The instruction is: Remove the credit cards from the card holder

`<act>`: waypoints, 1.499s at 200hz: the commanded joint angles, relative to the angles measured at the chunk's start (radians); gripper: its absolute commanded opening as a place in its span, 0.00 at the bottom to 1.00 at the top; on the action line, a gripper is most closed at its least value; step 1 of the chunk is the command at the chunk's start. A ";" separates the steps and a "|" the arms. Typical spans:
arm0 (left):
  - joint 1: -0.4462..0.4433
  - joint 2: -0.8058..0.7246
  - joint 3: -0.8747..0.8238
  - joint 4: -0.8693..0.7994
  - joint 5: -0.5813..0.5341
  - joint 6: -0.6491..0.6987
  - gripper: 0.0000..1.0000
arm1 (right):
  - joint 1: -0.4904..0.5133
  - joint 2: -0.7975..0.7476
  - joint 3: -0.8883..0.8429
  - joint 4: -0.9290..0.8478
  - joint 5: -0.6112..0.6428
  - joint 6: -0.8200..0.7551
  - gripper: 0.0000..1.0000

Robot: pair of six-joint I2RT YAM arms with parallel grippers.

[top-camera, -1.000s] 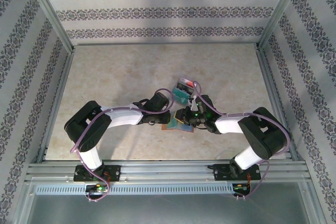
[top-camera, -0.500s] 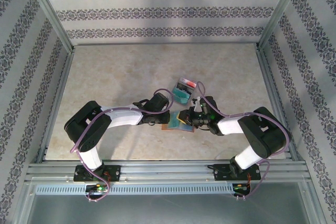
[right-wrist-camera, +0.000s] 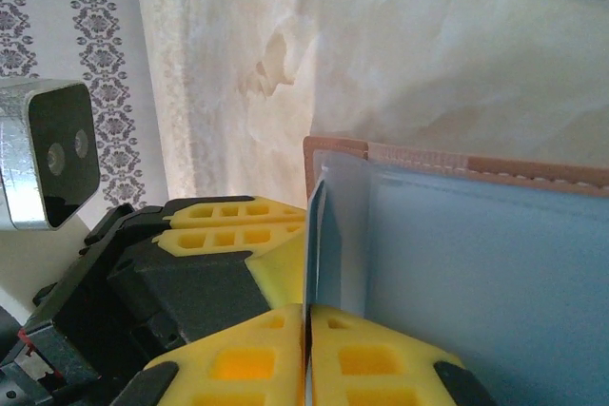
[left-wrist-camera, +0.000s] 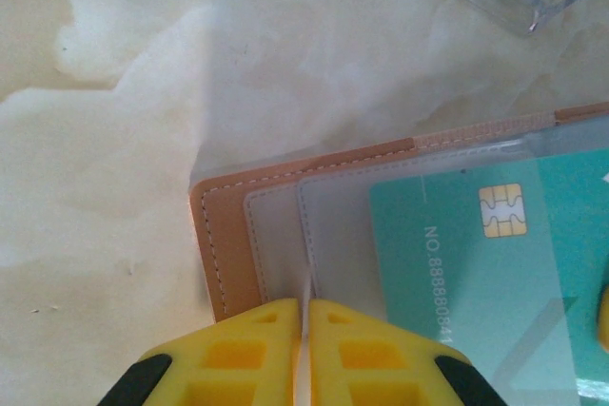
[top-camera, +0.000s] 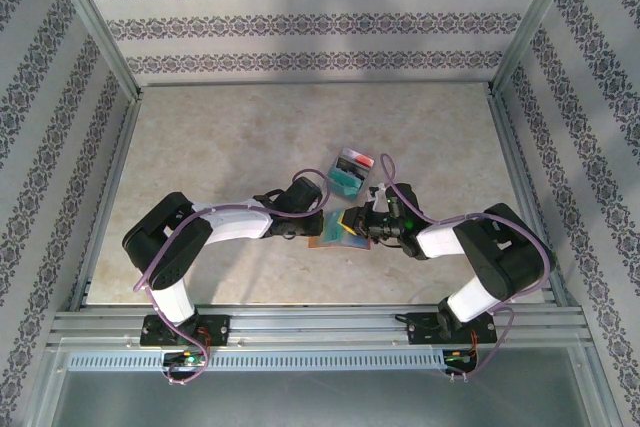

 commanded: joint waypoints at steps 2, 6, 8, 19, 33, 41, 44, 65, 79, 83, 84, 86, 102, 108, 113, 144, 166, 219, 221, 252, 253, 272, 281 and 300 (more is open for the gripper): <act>0.001 0.034 -0.027 -0.108 -0.055 -0.015 0.11 | -0.010 0.013 -0.011 0.055 -0.022 0.003 0.09; 0.001 0.034 -0.027 -0.110 -0.056 -0.016 0.11 | -0.010 0.014 -0.013 0.055 -0.021 0.002 0.08; 0.001 0.032 -0.026 -0.109 -0.055 -0.016 0.11 | -0.011 0.013 -0.013 0.056 -0.021 0.002 0.08; 0.002 0.029 -0.028 -0.111 -0.058 -0.017 0.11 | -0.015 0.013 -0.017 0.055 -0.018 0.000 0.06; 0.005 0.026 -0.030 -0.114 -0.062 -0.017 0.11 | -0.022 0.010 -0.022 0.051 -0.015 -0.009 0.05; 0.007 0.026 -0.031 -0.114 -0.064 -0.017 0.11 | -0.025 0.006 -0.022 0.033 -0.010 -0.017 0.04; 0.008 0.025 -0.031 -0.114 -0.064 -0.017 0.11 | -0.025 0.005 -0.022 0.026 -0.007 -0.021 0.04; 0.014 0.018 -0.035 -0.120 -0.070 -0.014 0.11 | -0.030 -0.004 -0.019 -0.040 0.009 -0.048 0.04; 0.019 0.012 -0.041 -0.121 -0.073 -0.014 0.11 | -0.030 -0.007 -0.017 -0.069 0.016 -0.061 0.04; 0.020 0.011 -0.043 -0.123 -0.073 -0.014 0.11 | -0.030 -0.007 -0.016 -0.076 0.017 -0.064 0.04; 0.021 0.011 -0.043 -0.123 -0.073 -0.014 0.11 | -0.030 -0.007 -0.016 -0.077 0.017 -0.065 0.04; 0.022 0.010 -0.044 -0.123 -0.074 -0.013 0.11 | -0.030 -0.006 -0.016 -0.079 0.017 -0.066 0.04; 0.028 0.004 -0.049 -0.126 -0.077 -0.013 0.11 | -0.030 -0.011 -0.013 -0.103 0.023 -0.078 0.05; 0.031 0.001 -0.051 -0.126 -0.078 -0.012 0.11 | -0.030 -0.011 -0.013 -0.109 0.025 -0.083 0.05; 0.031 0.000 -0.053 -0.126 -0.078 -0.011 0.11 | -0.030 -0.013 -0.011 -0.113 0.025 -0.085 0.05; 0.039 -0.011 -0.059 -0.130 -0.080 -0.010 0.11 | -0.034 -0.027 -0.008 -0.132 0.025 -0.095 0.05; 0.041 -0.019 -0.062 -0.132 -0.081 -0.011 0.11 | -0.036 -0.040 -0.004 -0.150 0.025 -0.101 0.05; 0.041 -0.091 -0.042 -0.152 -0.081 -0.016 0.15 | -0.036 -0.050 0.016 -0.187 0.023 -0.111 0.05; 0.041 -0.093 -0.040 -0.152 -0.081 -0.016 0.16 | -0.036 -0.050 0.016 -0.188 0.022 -0.113 0.05; 0.038 -0.120 -0.006 -0.115 -0.058 -0.013 0.23 | -0.032 -0.064 0.024 -0.224 0.034 -0.122 0.05; 0.038 -0.119 -0.005 -0.113 -0.057 -0.012 0.23 | -0.032 -0.064 0.024 -0.225 0.034 -0.122 0.05; 0.035 -0.096 0.018 -0.090 -0.042 -0.001 0.26 | -0.032 -0.070 0.026 -0.243 0.040 -0.129 0.05; 0.033 -0.076 0.028 -0.086 -0.033 0.003 0.26 | -0.031 -0.072 0.027 -0.248 0.042 -0.131 0.05; 0.028 -0.040 0.048 -0.082 -0.014 0.018 0.26 | -0.030 -0.076 0.025 -0.256 0.045 -0.133 0.05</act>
